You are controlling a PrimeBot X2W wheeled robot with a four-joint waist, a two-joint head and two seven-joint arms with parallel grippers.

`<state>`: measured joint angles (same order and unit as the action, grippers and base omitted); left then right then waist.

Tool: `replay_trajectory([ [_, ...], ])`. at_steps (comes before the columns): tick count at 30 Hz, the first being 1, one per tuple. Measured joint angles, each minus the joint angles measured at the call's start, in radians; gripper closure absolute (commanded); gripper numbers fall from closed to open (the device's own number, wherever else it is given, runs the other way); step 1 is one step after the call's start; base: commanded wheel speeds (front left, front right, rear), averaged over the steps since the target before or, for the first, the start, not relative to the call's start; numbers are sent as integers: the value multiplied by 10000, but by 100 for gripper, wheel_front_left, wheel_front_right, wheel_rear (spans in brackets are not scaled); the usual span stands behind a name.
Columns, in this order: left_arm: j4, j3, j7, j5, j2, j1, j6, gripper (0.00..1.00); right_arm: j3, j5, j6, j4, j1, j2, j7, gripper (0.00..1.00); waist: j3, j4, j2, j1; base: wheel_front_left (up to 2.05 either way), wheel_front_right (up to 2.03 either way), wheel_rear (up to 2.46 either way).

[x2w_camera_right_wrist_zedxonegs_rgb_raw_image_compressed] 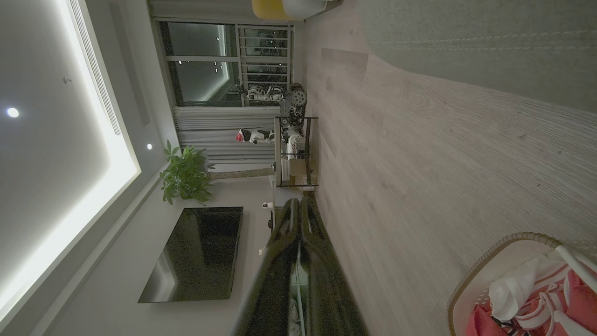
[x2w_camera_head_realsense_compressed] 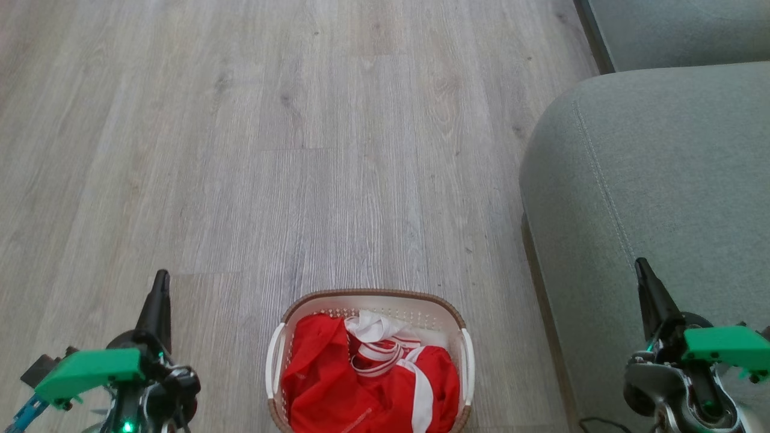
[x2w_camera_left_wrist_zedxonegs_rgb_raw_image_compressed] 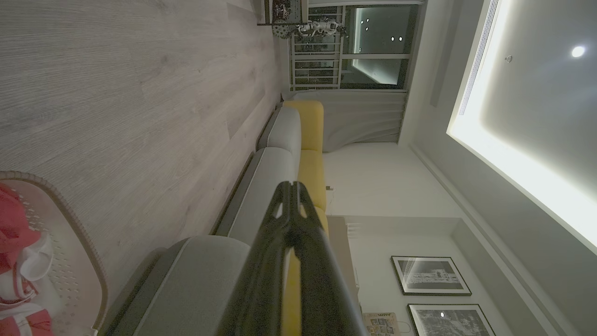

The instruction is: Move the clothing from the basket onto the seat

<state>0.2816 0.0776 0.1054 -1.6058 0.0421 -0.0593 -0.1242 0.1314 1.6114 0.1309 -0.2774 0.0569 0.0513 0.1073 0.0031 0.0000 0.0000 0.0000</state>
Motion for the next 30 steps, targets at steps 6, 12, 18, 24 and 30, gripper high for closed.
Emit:
replay_trajectory([
  [6, 0, 0, 0, -2, 0, 0, 0, 100, 0, 0, 0, 0, 0, 0, 0, 100, 0, 0, 0, 0, 0, 0, 0],
  [12, 0, 0, 0, 0, 0, 0, 0, 100, 0, 0, 0, 0, 1, 0, 0, 100, 0, 0, 0, 0, 0, 0, 0],
  [18, 0, 0, 0, 0, 0, 0, 0, 100, 0, 0, 0, 0, 1, 0, 0, 100, 0, 0, 0, 0, 0, 0, 0],
  [24, 0, 0, 0, 0, 0, 0, 0, 100, 0, 0, 0, 0, 1, 0, 0, 100, 0, 0, 0, 0, 0, 0, 0],
  [30, 0, 0, 0, 0, 0, 0, 0, 100, 0, 0, 0, 0, 1, 0, 0, 100, 0, 0, 0, 0, 0, 0, 0],
])
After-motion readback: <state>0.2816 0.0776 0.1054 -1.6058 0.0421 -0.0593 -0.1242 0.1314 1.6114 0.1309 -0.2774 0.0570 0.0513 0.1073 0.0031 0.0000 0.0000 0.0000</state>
